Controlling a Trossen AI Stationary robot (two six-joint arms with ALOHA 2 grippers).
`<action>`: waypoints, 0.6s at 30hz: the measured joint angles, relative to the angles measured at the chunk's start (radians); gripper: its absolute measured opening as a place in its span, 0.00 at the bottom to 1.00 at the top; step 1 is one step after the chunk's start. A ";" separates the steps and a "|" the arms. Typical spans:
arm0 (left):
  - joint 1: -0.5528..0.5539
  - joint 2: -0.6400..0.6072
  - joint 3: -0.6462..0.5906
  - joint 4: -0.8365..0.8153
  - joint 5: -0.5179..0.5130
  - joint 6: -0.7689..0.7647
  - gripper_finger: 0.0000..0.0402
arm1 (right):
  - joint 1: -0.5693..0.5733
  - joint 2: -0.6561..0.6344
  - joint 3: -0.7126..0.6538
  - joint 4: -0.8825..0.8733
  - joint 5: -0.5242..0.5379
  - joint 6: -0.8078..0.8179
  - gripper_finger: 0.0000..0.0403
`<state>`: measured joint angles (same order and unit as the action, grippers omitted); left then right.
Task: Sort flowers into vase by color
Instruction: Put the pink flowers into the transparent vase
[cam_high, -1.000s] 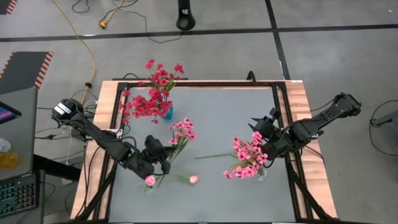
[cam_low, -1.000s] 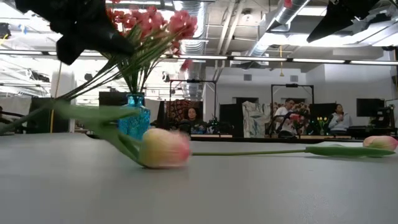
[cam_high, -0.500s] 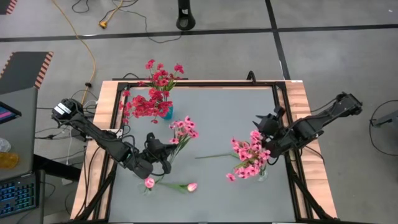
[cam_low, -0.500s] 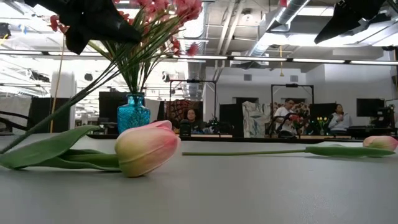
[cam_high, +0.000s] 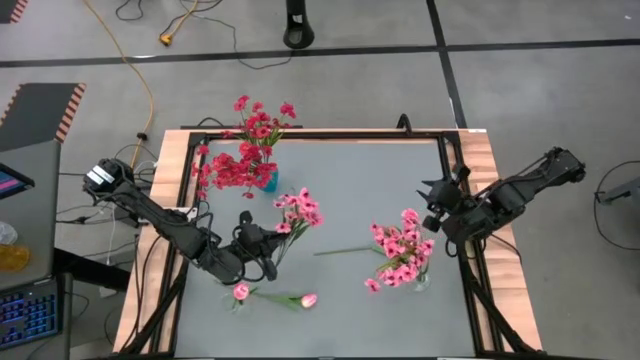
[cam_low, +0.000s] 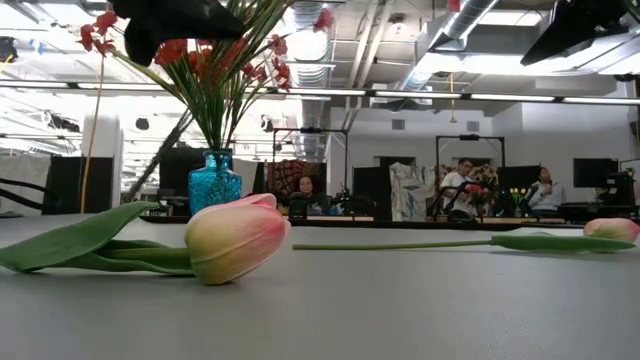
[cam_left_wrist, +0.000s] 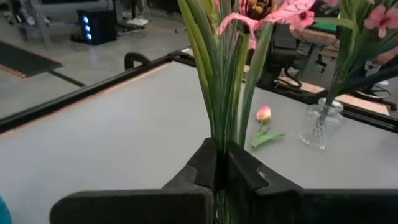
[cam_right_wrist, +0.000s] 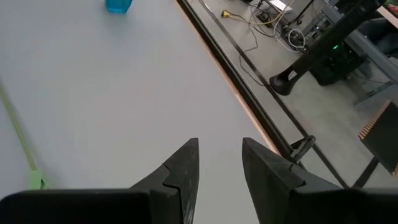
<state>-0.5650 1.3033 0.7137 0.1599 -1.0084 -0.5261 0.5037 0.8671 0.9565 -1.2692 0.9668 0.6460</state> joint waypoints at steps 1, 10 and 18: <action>0.007 0.000 0.000 0.016 0.001 0.020 0.00 | 0.000 -0.011 0.000 -0.002 0.000 0.000 0.37; 0.069 0.000 0.000 0.219 0.067 0.204 0.00 | 0.000 -0.104 0.000 0.009 0.000 0.000 0.37; 0.122 0.000 0.000 0.390 0.089 0.305 0.00 | 0.000 -0.157 0.000 0.214 -0.003 -0.129 0.37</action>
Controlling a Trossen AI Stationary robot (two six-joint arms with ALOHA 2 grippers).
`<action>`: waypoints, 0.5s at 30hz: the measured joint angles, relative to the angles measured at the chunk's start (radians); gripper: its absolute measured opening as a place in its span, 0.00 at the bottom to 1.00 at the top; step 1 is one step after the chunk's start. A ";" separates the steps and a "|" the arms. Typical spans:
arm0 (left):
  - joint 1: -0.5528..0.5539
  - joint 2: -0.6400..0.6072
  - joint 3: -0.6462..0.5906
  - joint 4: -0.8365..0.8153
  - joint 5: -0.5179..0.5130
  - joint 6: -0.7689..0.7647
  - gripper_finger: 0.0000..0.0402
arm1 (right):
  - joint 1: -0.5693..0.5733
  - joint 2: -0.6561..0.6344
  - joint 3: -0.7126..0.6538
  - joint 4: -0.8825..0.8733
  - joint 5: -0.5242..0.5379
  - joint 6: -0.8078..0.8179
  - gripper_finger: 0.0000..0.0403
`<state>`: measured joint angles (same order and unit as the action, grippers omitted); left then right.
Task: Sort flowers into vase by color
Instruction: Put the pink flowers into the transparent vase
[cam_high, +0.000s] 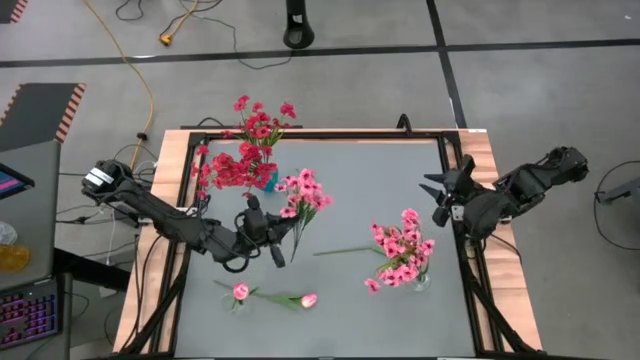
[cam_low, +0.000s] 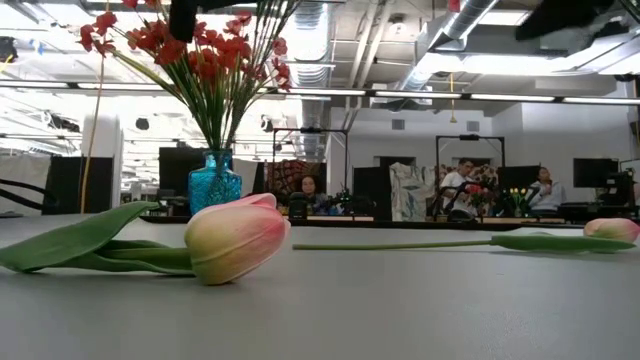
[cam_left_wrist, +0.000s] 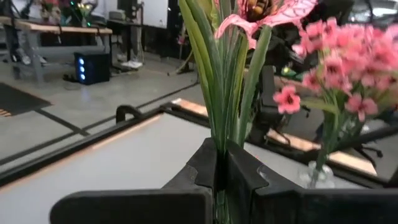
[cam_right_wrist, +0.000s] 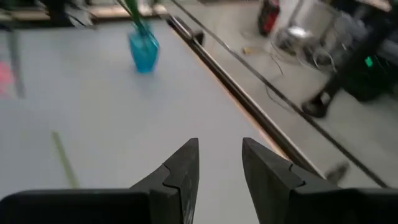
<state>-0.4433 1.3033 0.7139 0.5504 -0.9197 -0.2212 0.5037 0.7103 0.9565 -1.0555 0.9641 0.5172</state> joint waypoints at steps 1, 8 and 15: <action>0.007 0.000 0.000 0.014 0.004 0.007 0.00 | 0.000 -0.003 0.000 0.050 -0.010 -0.051 0.37; 0.064 0.000 0.000 0.054 0.080 0.027 0.00 | -0.016 -0.024 0.000 0.386 -0.133 -0.454 0.36; 0.143 0.000 0.000 0.062 0.192 0.027 0.00 | -0.079 -0.088 0.000 0.469 -0.143 -0.564 0.31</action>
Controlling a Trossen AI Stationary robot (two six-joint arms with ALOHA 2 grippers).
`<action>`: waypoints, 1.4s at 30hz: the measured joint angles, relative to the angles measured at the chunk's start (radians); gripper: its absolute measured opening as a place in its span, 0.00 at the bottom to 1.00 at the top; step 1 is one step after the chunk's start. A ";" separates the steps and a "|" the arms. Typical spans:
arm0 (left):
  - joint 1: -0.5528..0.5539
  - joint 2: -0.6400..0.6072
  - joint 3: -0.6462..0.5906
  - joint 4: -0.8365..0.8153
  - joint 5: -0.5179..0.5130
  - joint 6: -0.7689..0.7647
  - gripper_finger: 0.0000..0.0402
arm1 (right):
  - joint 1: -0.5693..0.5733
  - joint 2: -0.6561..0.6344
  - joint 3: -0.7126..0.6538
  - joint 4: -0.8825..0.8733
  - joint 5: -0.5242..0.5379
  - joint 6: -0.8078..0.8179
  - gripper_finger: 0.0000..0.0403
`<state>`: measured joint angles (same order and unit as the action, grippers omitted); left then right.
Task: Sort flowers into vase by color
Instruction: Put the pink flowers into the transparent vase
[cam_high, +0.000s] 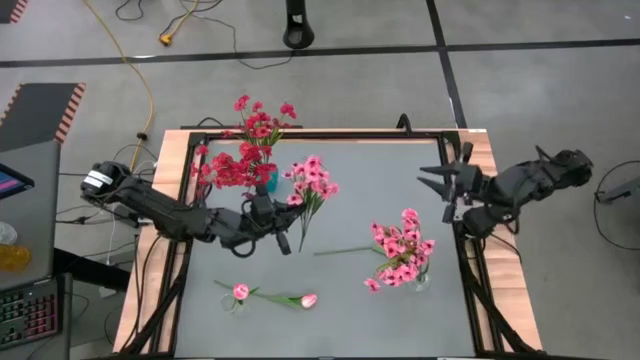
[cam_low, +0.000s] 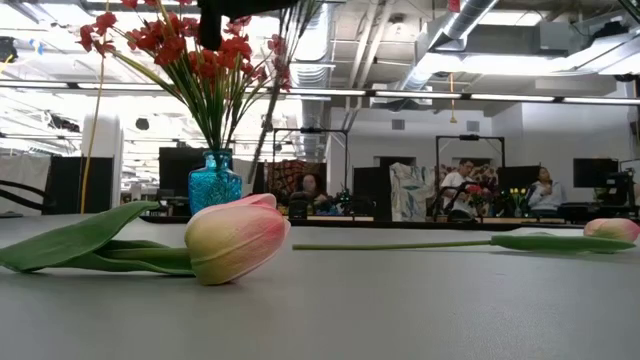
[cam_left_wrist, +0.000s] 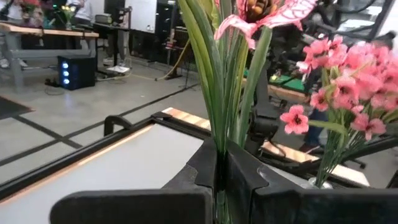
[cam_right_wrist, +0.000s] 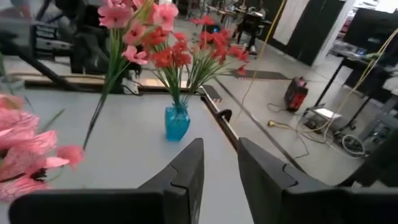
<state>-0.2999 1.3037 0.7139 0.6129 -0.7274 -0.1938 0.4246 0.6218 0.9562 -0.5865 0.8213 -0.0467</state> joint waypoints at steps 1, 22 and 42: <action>0.012 0.000 0.000 0.012 0.021 0.000 0.00 | -0.012 -0.011 0.000 -0.001 -0.018 0.010 0.30; 0.175 0.000 0.064 0.121 0.342 0.158 0.00 | -0.277 0.088 -0.046 0.319 -0.244 0.032 0.22; 0.198 0.045 0.195 0.114 0.427 0.286 0.00 | -0.290 0.225 -0.045 0.463 -0.258 0.054 0.43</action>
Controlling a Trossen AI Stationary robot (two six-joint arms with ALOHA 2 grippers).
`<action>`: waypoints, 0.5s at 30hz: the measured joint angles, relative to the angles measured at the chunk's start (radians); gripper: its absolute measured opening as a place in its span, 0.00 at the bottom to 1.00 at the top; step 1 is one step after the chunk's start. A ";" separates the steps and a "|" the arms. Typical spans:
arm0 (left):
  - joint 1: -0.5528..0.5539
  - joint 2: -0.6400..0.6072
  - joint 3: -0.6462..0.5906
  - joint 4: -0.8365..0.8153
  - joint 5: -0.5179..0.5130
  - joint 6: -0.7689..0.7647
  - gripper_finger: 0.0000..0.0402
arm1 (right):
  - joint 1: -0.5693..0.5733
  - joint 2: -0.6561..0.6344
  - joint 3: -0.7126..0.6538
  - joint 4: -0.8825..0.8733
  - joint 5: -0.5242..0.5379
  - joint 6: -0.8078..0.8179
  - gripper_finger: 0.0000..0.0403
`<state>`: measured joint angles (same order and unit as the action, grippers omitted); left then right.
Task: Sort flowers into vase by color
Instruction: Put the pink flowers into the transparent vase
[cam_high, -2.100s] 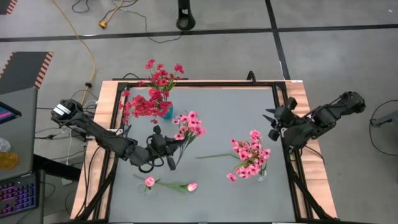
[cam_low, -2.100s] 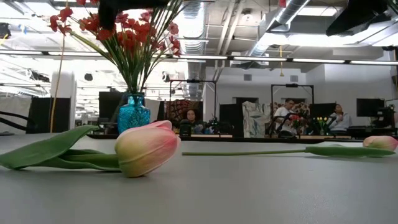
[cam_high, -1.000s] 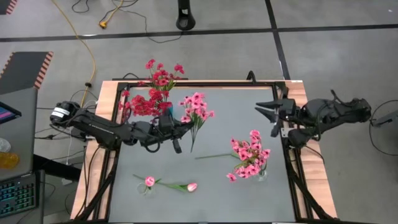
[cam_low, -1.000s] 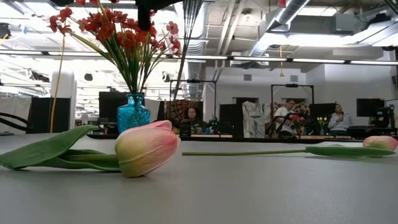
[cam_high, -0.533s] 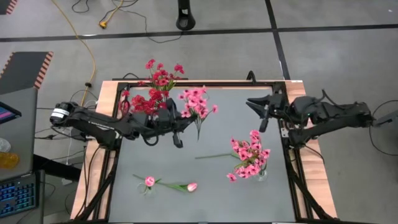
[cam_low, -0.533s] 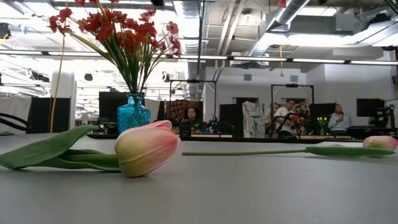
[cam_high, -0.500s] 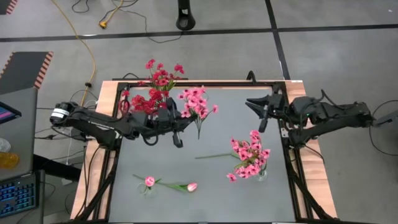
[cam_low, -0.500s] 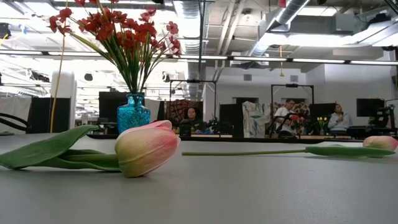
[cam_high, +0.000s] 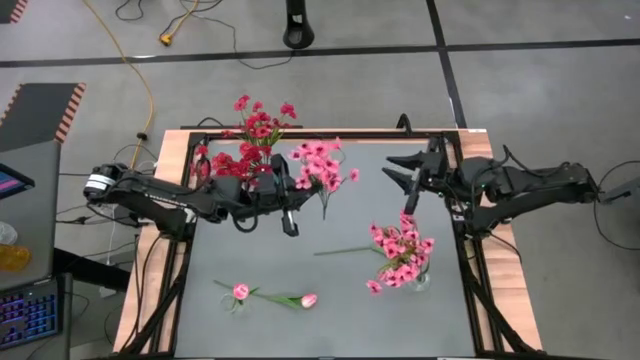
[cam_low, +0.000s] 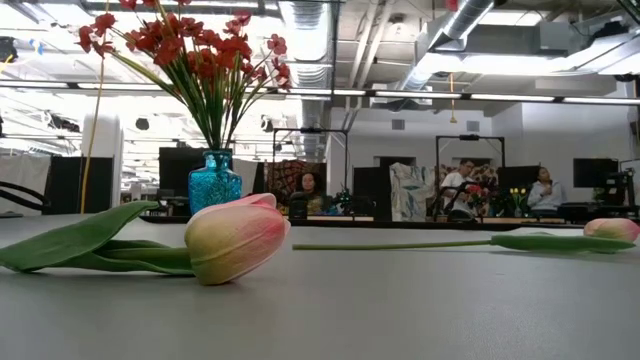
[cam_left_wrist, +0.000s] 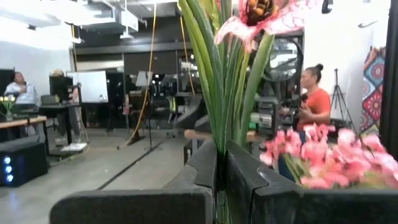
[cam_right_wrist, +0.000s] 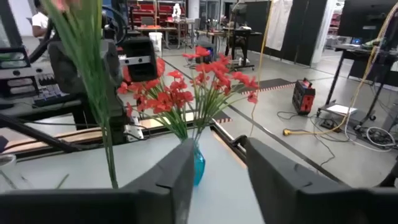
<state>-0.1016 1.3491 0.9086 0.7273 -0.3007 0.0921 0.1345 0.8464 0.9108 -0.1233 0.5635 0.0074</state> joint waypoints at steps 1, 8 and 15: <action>0.004 0.011 0.009 0.009 0.004 0.000 0.00 | 0.000 0.006 0.000 0.007 -0.006 0.000 0.46; 0.023 0.125 0.096 0.005 0.009 0.001 0.00 | 0.000 0.035 0.001 0.061 -0.019 -0.033 0.60; 0.035 0.256 0.245 0.007 0.007 0.064 0.00 | 0.000 0.037 0.001 0.050 -0.028 -0.034 0.59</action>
<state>-0.0670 1.6056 1.1533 0.7338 -0.2933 0.1563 0.1349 0.8833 0.9115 -0.0733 0.5359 -0.0269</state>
